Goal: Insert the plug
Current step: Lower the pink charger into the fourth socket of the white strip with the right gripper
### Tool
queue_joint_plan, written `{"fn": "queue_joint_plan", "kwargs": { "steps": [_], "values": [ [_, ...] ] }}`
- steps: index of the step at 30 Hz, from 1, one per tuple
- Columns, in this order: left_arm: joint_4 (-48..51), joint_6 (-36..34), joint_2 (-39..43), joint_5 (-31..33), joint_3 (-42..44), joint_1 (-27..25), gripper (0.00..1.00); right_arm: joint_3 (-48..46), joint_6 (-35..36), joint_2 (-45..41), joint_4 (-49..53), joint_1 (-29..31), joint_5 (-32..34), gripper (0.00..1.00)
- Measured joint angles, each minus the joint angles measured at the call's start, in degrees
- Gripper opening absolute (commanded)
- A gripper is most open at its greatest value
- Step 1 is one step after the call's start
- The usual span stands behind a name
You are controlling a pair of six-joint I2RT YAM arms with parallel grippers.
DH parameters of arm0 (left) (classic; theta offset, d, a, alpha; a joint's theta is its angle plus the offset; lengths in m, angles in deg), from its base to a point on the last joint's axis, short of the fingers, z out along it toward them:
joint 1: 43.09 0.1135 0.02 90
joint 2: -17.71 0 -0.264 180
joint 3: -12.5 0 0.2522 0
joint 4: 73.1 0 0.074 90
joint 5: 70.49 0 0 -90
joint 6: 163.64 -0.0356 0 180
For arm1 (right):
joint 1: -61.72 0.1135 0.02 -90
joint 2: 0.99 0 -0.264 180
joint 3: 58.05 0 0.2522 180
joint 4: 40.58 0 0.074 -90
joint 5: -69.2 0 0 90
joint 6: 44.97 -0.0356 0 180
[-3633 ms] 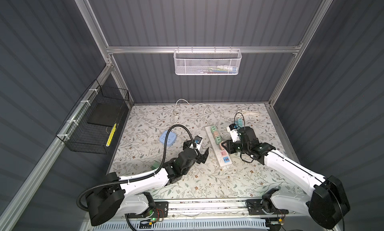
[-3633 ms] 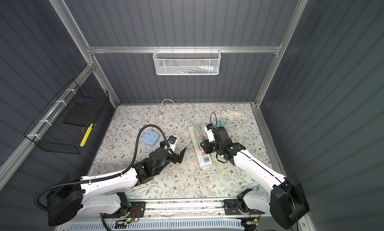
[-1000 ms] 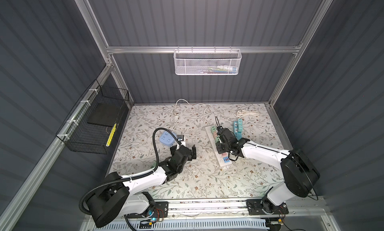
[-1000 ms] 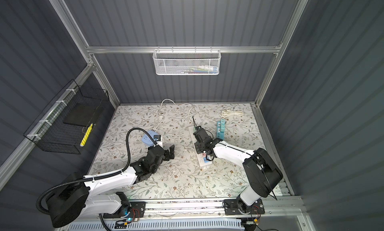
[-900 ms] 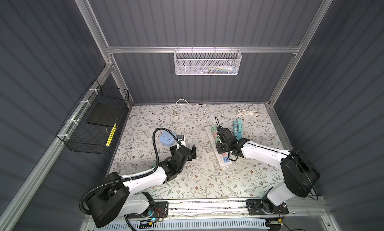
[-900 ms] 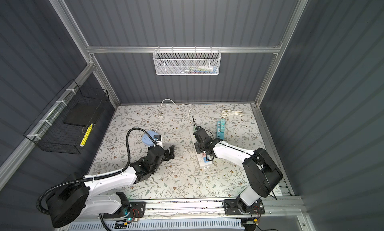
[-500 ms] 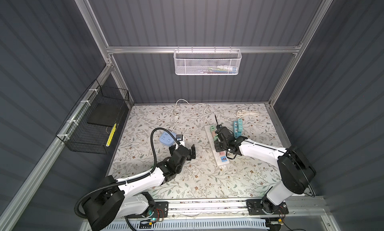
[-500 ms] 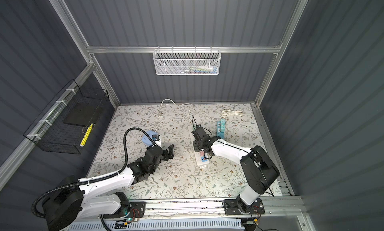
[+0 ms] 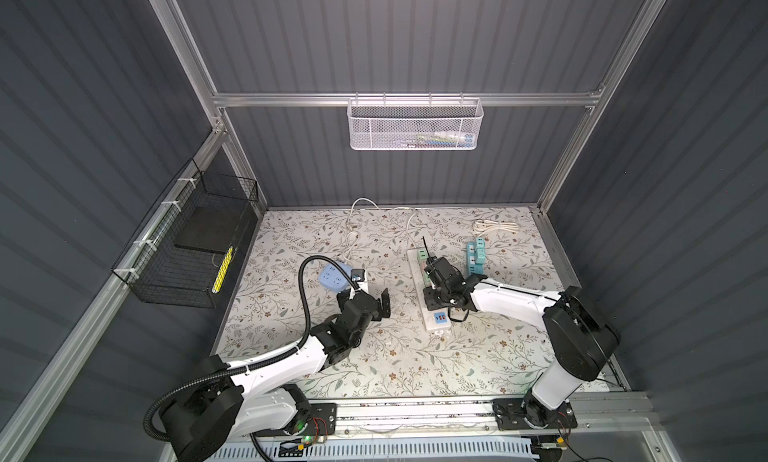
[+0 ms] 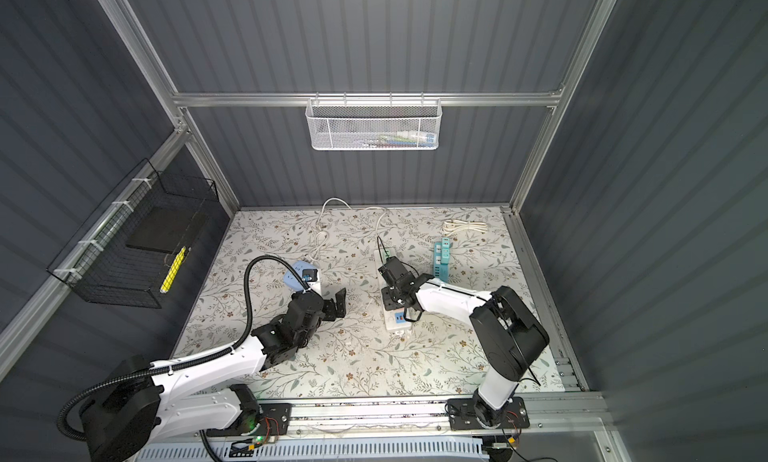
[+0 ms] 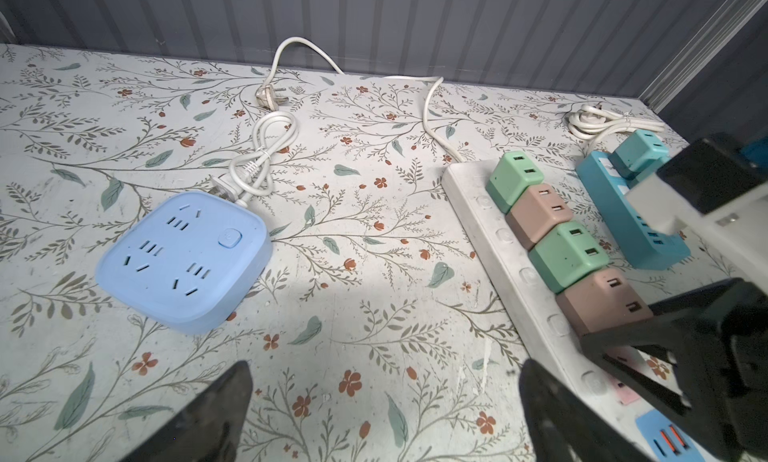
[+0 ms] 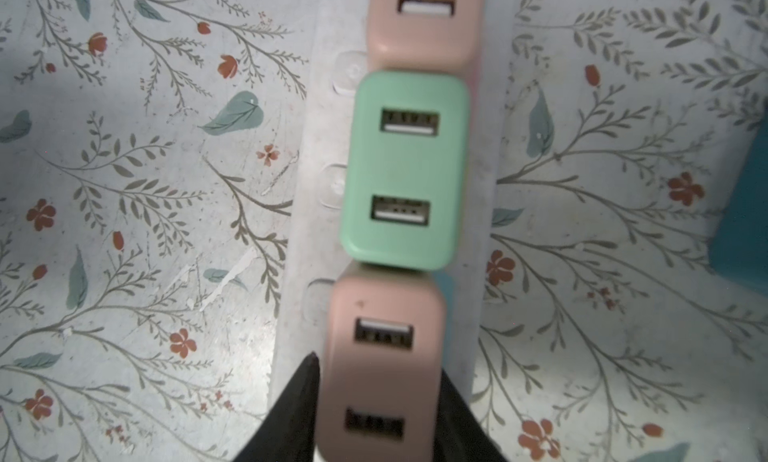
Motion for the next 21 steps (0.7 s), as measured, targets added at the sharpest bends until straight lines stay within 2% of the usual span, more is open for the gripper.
{"fn": "queue_joint_plan", "kwargs": {
  "steps": [7, 12, 17, 21],
  "values": [
    [2.3, -0.6, 0.8, 0.4, -0.1, 0.0, 1.0, 4.1, 2.0, -5.1, 3.0, -0.4, -0.2, 0.47],
    [5.8, -0.3, 2.1, 1.6, -1.1, 0.0, 1.0, 5.9, 3.5, -5.4, 2.9, -2.3, 0.0, 0.47],
    [13.2, 3.1, 5.0, 4.3, -2.5, 0.1, 1.0, 5.4, 4.4, -4.6, 2.8, -3.6, 0.6, 0.46],
    [23.0, 9.4, 7.6, 7.3, -4.2, 0.3, 1.0, 3.0, 4.4, -4.6, 1.8, -3.9, 0.7, 0.45]
  ]
}}
